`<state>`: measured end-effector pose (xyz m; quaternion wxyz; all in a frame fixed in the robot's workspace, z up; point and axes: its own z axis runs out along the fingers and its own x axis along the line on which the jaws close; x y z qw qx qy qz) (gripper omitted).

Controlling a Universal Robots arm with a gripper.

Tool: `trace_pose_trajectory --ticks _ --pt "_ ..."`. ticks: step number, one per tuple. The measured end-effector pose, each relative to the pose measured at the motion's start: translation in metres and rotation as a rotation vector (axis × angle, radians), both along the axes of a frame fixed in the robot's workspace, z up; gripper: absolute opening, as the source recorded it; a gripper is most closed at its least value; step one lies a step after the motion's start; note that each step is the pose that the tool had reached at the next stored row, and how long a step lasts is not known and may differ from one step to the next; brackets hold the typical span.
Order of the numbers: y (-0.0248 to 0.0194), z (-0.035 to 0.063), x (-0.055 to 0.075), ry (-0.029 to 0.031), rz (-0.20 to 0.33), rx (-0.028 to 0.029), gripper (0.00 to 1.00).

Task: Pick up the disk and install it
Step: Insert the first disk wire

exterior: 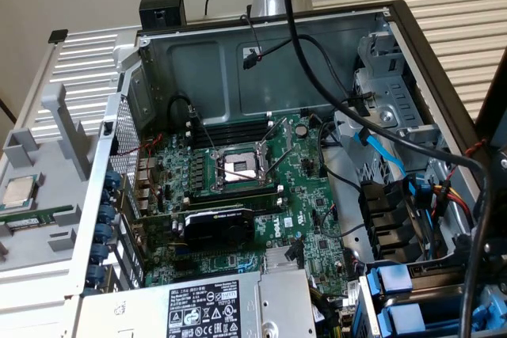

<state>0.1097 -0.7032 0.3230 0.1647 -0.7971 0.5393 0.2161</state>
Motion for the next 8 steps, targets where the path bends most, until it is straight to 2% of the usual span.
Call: trace_pose_trajectory --ticks 8 --pt "0.0000 -0.0015 0.0001 0.0076 0.000 -0.0002 0.24"
